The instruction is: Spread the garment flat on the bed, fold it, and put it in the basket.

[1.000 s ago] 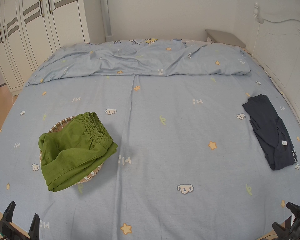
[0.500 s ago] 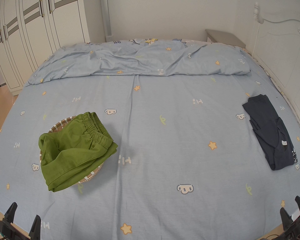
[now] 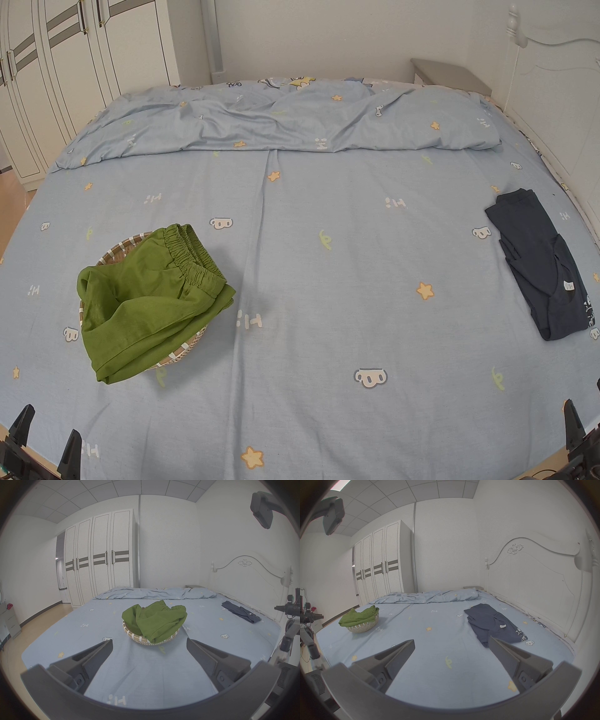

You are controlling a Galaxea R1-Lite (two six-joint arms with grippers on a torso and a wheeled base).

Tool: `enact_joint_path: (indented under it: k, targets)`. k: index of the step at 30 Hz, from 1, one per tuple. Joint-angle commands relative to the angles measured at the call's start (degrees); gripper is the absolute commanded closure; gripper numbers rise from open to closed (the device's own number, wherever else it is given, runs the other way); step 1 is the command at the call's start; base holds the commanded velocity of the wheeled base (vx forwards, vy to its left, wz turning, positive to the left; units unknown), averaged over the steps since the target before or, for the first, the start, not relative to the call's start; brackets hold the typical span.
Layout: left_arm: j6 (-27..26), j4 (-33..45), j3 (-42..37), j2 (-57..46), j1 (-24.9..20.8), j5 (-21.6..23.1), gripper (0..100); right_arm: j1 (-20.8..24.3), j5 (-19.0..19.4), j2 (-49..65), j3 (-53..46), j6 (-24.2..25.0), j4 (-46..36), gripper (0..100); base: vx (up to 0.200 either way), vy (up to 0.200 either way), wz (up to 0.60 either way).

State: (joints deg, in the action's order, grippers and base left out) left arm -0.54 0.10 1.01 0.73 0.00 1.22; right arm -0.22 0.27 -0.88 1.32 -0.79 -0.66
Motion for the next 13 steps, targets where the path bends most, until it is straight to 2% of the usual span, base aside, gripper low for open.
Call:
enact_joint_path:
  k: [1, 13]
  targets:
    - [0.0, 0.0, -0.9, 0.0, 0.0, 0.0, 0, 0.0, 0.5, 0.4, -1.3, 0.1, -0.1, 0, 0.000, 0.000, 0.00]
    - [0.0, 0.0, -0.9, 0.0, 0.0, 0.0, 0, 0.0, 0.2, 0.5, -1.3, 0.8, 0.1, 0, 0.000, 0.000, 0.00]
